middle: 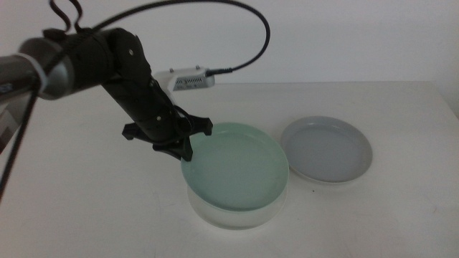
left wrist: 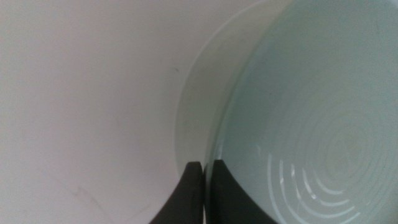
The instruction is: Stack the three bowls on top of each other.
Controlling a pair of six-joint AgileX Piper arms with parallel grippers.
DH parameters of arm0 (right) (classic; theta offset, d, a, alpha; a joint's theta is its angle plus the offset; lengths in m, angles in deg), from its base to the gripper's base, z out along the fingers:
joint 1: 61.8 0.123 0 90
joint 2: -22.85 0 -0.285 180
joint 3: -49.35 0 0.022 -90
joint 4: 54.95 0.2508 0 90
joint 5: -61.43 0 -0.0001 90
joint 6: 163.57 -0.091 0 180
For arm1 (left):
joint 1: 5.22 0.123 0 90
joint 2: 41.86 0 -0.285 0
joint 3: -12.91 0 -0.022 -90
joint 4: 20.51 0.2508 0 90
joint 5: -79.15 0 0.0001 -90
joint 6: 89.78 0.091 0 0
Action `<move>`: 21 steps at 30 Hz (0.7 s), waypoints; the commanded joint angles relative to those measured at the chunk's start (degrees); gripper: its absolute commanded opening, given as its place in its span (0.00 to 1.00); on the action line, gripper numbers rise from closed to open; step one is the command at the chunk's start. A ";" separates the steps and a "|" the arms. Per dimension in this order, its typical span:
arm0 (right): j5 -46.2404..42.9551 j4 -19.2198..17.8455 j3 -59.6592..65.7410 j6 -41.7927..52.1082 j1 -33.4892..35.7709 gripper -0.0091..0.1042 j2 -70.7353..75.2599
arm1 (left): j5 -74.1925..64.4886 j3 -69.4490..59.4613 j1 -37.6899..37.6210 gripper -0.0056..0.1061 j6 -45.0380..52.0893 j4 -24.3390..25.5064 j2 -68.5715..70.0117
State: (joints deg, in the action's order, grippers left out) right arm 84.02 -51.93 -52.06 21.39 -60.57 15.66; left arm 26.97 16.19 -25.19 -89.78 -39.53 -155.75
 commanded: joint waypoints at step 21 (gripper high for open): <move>-4.28 -0.59 -0.11 0.52 -0.34 0.54 1.48 | -5.94 1.39 1.29 0.99 12.03 -4.78 1.57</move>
State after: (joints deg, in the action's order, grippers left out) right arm 84.02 -51.93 -52.06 21.39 -60.57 15.66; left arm 23.56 16.19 -24.54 -80.00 -41.81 -159.30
